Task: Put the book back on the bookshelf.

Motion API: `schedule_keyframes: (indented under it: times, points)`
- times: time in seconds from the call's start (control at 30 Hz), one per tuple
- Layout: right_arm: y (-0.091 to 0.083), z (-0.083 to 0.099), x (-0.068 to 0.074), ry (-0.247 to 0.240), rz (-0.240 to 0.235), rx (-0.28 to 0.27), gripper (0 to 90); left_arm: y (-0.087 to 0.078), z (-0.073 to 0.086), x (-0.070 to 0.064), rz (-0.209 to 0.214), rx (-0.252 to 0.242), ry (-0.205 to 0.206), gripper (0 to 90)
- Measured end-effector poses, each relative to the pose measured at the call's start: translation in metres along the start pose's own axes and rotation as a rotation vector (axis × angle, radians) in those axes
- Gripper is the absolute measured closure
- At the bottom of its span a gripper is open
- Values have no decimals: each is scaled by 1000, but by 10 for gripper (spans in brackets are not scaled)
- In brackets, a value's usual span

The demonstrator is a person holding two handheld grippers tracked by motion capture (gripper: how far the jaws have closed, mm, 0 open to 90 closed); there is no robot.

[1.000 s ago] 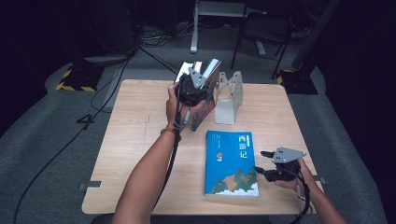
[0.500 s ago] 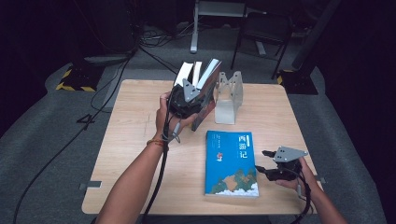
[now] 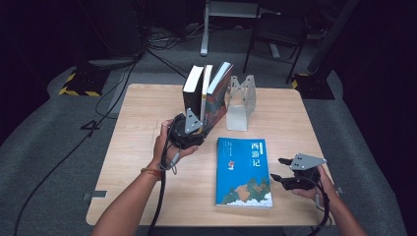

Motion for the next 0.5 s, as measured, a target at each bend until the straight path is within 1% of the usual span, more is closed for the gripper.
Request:
schedule_keyframes:
  times: [0.1, 0.13, 0.17, 0.2, 0.23, 0.27, 0.33, 0.37, 0.4, 0.5]
  points:
    - [-1, 1, -1, 5, 0, 1, 356, 4, 13, -8, 38, 18, 11, 425]
    - [-1, 1, -1, 5, 0, 1, 356, 4, 13, -8, 38, 18, 11, 402]
    - [-1, 3, 0, 1, -5, 9, 353, 7, 22, -14, 64, 32, 16, 381]
    - [0, 4, 1, 3, -10, 15, 352, 7, 22, -14, 64, 32, 16, 361]
    - [0, 5, 3, -4, -14, 24, 348, 9, 33, -21, 87, 45, 20, 334]
    - [0, 5, 3, -4, -14, 24, 348, 9, 33, -21, 87, 45, 20, 334]
    - [1, 10, 6, -13, -23, 39, 347, 12, 45, -28, 101, 74, 44, 319]
    - [2, 13, 7, -8, -32, 42, 346, 14, 52, -33, 120, 87, 52, 310]
    - [3, 18, 9, -14, -41, 55, 344, 15, 57, -37, 133, 95, 52, 305]
    - [5, 28, 13, -30, -41, 87, 338, 18, 74, -48, 167, 123, 63, 297]
Point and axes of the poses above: each handheld gripper's, and its own axes: y roughly forward along the jaws, z roughly out of its underside, x roughly to its left, the point moved 10 cm from there along y, roughly forward along the jaws, and after that the axes turned 12 degrees about x, right-handed, at the moved point
